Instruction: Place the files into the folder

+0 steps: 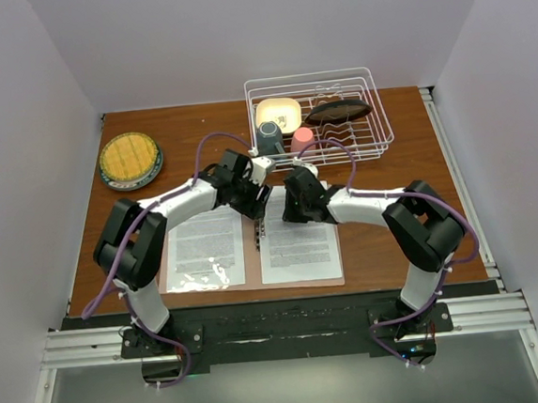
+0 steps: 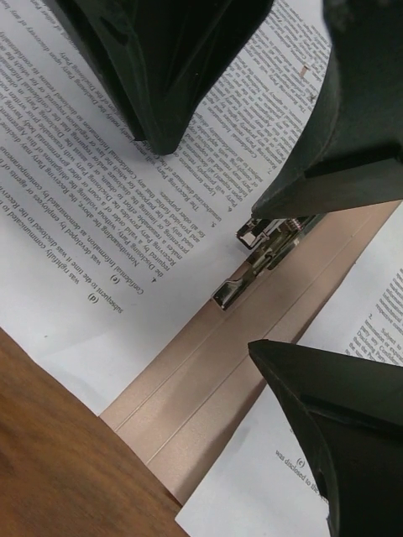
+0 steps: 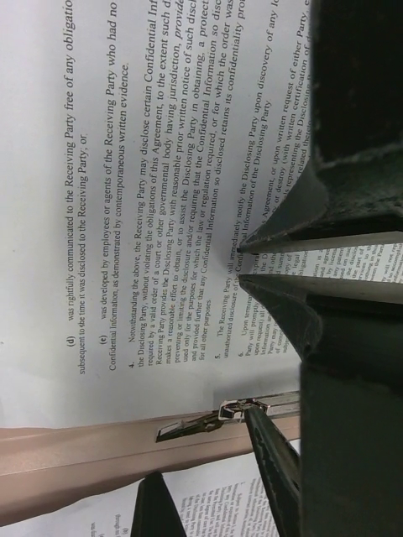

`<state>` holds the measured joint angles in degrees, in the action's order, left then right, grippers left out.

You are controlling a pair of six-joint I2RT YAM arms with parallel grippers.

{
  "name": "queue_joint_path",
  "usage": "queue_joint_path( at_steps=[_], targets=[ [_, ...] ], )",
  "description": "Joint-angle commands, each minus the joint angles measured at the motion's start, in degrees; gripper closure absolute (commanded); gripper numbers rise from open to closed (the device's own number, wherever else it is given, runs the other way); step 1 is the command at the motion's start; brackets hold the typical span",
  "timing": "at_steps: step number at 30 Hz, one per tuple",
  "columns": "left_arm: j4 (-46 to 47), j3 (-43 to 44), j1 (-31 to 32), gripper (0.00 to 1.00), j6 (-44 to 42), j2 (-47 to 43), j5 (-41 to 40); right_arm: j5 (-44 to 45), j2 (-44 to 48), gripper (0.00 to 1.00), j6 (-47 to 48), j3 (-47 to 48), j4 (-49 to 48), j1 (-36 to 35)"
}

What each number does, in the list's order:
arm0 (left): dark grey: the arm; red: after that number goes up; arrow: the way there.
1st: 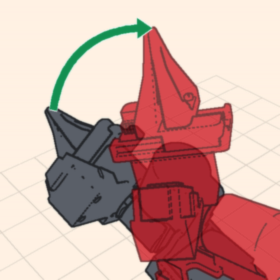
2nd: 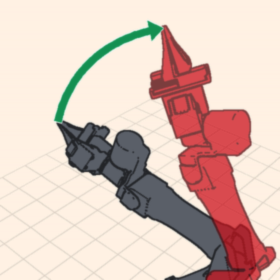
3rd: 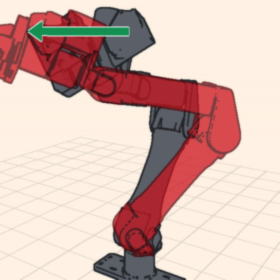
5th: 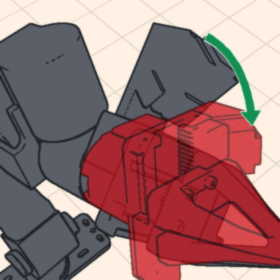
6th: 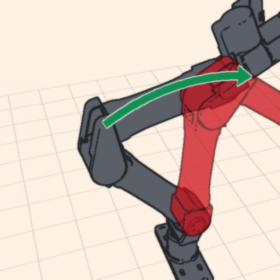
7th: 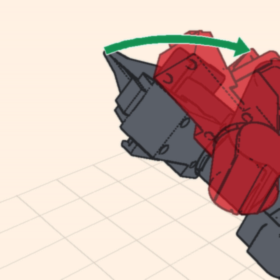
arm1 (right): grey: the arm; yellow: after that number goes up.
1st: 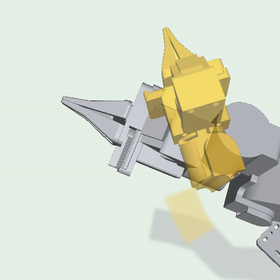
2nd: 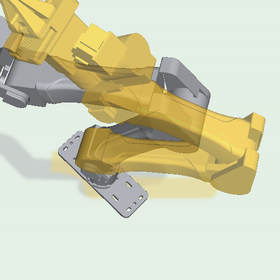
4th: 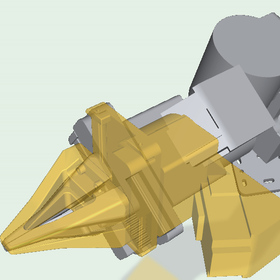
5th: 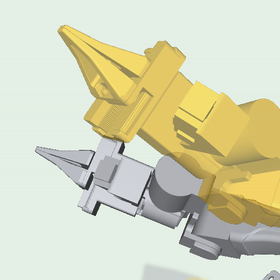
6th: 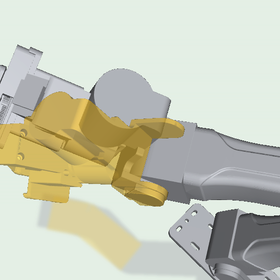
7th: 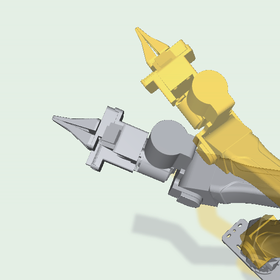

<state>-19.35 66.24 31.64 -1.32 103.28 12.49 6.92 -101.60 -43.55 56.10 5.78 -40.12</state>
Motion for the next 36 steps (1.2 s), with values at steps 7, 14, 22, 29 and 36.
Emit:
queue_joint_path(
  at_steps=[7, 14, 22, 29, 36],
  targets=[
    [1.5, 5.5, 0.2, 0.35, 3.8, 2.8, -2.6, 1.4, -0.4, 0.8, -1.1, -4.0, 0.1, -0.7],
    [0.7, 6.1, 0.2, 0.4, 4.6, 4.4, -3.1, 1.8, -0.1, 0.82, -1.9, -6.3, -0.6, -1.4],
    [0.5, 6.3, 0.2, 0.48, 4.5, 4.8, -3.5, 1.9, -0.3, 0.83, -2.3, -7.6, -0.7, -1.9],
    [0.5, 6.8, 0.3, 0.57, 4.0, 5.5, -3.5, 2.1, 0.4, 0.85, -2.7, -9.1, -0.6, -2.1],
    [-0.3, 6.9, 0.3, 0.59, 2.7, 5.4, -4.0, 2.3, 0.7, 0.87, -3.2, -10.7, -0.9, -2.1]
  ],
)
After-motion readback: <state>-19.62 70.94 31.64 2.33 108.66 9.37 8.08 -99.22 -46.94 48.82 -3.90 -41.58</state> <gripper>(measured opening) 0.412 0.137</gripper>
